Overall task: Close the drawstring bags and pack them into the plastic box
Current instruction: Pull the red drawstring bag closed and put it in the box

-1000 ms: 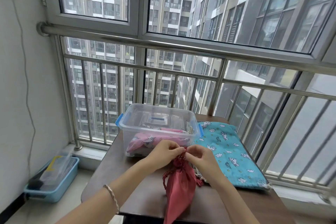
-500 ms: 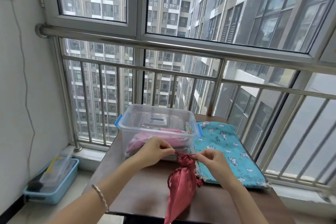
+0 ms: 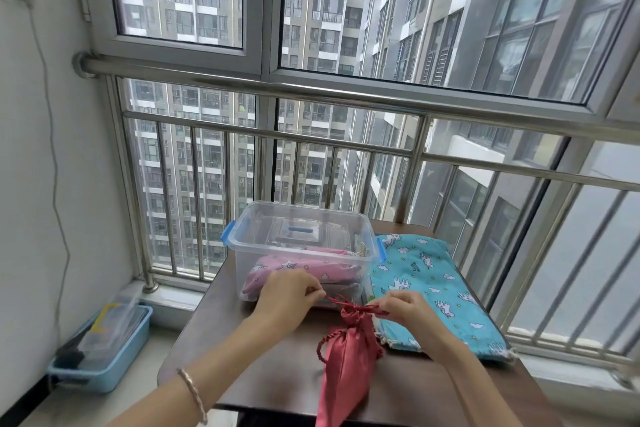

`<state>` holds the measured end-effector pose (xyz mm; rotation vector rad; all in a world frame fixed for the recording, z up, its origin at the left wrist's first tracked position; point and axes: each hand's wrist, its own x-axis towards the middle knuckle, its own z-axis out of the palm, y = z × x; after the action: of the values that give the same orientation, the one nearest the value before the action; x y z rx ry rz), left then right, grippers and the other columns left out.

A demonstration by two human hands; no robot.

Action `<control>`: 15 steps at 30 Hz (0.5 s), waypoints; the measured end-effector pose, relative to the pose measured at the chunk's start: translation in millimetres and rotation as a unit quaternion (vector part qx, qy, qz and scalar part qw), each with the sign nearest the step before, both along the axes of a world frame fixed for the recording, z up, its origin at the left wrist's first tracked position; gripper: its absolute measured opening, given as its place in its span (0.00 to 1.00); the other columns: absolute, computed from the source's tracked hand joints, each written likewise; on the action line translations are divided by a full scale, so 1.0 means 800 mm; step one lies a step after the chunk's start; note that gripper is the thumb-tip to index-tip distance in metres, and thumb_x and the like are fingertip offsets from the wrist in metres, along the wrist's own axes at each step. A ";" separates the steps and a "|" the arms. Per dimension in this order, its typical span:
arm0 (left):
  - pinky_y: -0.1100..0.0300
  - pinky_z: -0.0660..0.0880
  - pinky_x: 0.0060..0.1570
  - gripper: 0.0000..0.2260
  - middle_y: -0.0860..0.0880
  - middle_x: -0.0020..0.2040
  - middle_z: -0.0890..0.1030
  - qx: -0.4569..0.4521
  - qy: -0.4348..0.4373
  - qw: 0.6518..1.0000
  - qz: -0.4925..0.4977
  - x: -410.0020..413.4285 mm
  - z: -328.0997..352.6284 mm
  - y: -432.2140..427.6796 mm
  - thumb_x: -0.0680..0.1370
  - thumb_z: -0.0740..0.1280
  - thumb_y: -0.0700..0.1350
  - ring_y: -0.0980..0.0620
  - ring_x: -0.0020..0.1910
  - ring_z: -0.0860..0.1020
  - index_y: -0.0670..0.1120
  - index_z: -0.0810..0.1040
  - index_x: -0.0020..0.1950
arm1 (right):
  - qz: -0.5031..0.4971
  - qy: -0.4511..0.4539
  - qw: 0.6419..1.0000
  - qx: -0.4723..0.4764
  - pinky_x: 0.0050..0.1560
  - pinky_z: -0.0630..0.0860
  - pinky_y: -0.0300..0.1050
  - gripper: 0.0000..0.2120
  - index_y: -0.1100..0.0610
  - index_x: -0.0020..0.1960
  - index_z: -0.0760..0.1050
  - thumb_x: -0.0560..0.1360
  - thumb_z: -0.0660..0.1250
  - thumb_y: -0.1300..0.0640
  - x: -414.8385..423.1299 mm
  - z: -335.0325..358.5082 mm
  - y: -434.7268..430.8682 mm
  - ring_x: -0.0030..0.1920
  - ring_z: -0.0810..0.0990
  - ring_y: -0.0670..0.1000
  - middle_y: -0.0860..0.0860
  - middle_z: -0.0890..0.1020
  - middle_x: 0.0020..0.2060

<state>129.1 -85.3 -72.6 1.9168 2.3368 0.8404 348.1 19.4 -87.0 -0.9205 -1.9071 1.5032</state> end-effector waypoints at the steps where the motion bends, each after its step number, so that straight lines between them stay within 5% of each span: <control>1: 0.57 0.75 0.47 0.09 0.55 0.42 0.83 0.004 -0.023 1.000 0.012 0.005 0.000 -0.001 0.77 0.66 0.54 0.55 0.44 0.79 0.53 0.84 0.46 | 0.011 0.002 1.000 -0.016 0.56 0.79 0.44 0.11 0.62 0.32 0.75 0.62 0.67 0.53 -0.006 0.002 0.001 0.49 0.84 0.54 0.60 0.85 0.45; 3: 0.58 0.78 0.44 0.10 0.55 0.37 0.84 -0.003 -0.093 0.996 0.019 0.016 0.001 -0.001 0.78 0.65 0.53 0.57 0.37 0.81 0.51 0.83 0.44 | 0.027 0.009 0.999 -0.045 0.56 0.80 0.50 0.06 0.59 0.31 0.74 0.63 0.66 0.56 -0.015 0.006 0.004 0.47 0.84 0.60 0.64 0.84 0.44; 5: 0.56 0.80 0.42 0.09 0.51 0.37 0.84 -0.019 -0.257 0.966 -0.008 0.027 0.003 0.002 0.79 0.65 0.47 0.55 0.32 0.83 0.47 0.83 0.44 | 0.030 -0.005 0.998 -0.059 0.50 0.81 0.49 0.08 0.61 0.37 0.74 0.69 0.66 0.57 -0.021 0.007 0.007 0.43 0.83 0.58 0.64 0.84 0.44; 8: 0.51 0.81 0.43 0.07 0.40 0.44 0.84 -0.030 -0.433 0.900 -0.024 0.034 0.005 0.009 0.80 0.63 0.41 0.44 0.39 0.85 0.39 0.79 0.48 | 0.025 -0.048 0.996 -0.069 0.48 0.81 0.50 0.15 0.63 0.45 0.74 0.76 0.67 0.49 -0.030 0.004 0.010 0.39 0.82 0.55 0.64 0.84 0.45; 11: 0.48 0.81 0.47 0.06 0.38 0.45 0.83 -0.032 -0.485 0.873 -0.044 0.035 0.004 0.015 0.80 0.63 0.41 0.41 0.43 0.84 0.39 0.77 0.49 | 0.030 -0.143 0.988 -0.042 0.46 0.79 0.49 0.19 0.63 0.46 0.79 0.75 0.67 0.45 -0.033 0.007 0.007 0.35 0.80 0.50 0.57 0.83 0.43; 15: 0.51 0.82 0.44 0.06 0.35 0.47 0.82 -0.014 -0.475 0.877 -0.066 0.037 0.008 0.018 0.80 0.63 0.39 0.41 0.44 0.84 0.40 0.78 0.46 | 0.052 -0.200 0.978 -0.025 0.44 0.76 0.43 0.28 0.60 0.46 0.79 0.67 0.70 0.34 -0.036 0.009 0.002 0.32 0.77 0.49 0.59 0.76 0.37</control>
<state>158.4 -71.1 -66.2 1.1672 1.5717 1.3130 319.1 20.9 -79.5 -1.2400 -2.2372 1.5163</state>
